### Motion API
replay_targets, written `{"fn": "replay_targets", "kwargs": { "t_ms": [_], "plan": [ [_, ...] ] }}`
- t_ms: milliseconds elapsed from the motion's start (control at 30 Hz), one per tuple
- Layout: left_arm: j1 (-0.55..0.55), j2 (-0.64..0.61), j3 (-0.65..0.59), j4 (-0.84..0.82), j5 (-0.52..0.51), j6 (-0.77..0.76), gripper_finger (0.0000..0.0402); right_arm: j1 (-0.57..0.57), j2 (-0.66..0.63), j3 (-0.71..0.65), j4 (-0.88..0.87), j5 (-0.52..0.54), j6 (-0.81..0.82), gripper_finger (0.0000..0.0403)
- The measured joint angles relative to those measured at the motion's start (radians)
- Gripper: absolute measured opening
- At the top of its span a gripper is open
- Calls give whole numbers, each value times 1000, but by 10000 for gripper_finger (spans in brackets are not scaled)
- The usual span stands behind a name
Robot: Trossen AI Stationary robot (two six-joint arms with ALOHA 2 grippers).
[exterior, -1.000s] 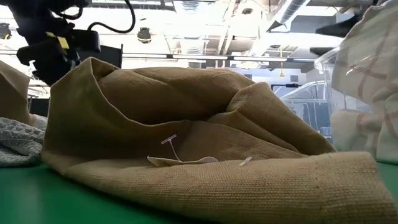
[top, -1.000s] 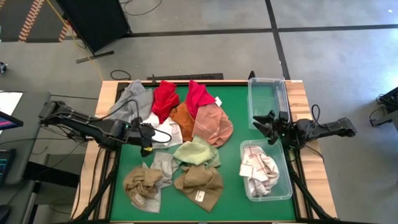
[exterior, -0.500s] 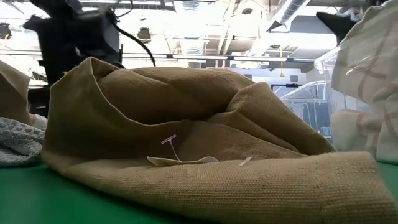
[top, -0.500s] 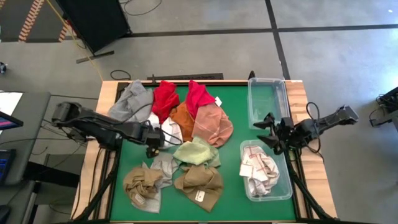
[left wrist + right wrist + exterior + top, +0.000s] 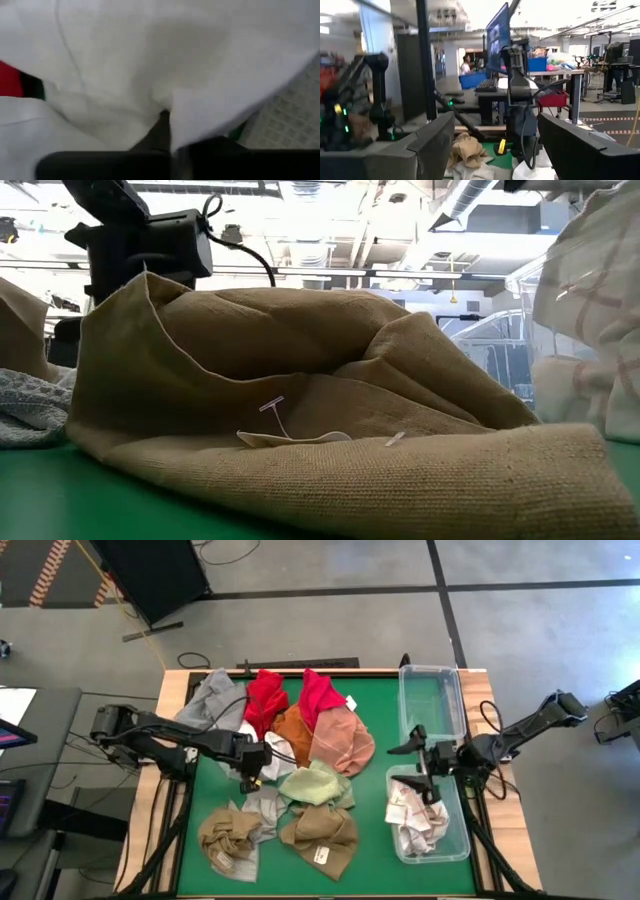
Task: Sort towels by color in basket
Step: Put the white towel into the bottom transparent bin
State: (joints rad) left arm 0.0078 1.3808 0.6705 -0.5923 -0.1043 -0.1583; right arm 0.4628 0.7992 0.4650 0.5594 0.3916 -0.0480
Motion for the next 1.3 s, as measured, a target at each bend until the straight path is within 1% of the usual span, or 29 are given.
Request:
{"fn": "replay_targets", "kwargs": {
  "t_ms": [133,333,467,600,767,867,933,1100,1200,1300],
  "plan": [
    [-9,-45,39,-29,1,9,5,10,115,100,-65,-1,-13,315],
    [-47,-154,131,-54,-8,26,2,9,244,200,-163,-1,4,315],
    [-74,-222,203,-40,-11,54,2,7,310,233,-163,-1,13,315],
    [-93,-242,287,3,-12,92,1,-5,368,268,-160,-1,13,314],
    [-105,-224,384,115,-8,151,1,-23,470,320,-161,1,-43,314],
    [-105,-198,445,150,6,184,1,-34,536,357,-166,3,-83,314],
    [-105,-175,489,184,10,208,1,-39,565,380,-170,23,-93,314],
    [-105,-96,636,201,46,279,1,-41,580,420,-221,103,-129,314],
    [-111,-50,746,181,45,359,0,-41,567,421,-252,113,-131,314],
    [-111,-5,872,163,34,423,0,-40,554,421,-299,116,-98,314]
  ]
}}
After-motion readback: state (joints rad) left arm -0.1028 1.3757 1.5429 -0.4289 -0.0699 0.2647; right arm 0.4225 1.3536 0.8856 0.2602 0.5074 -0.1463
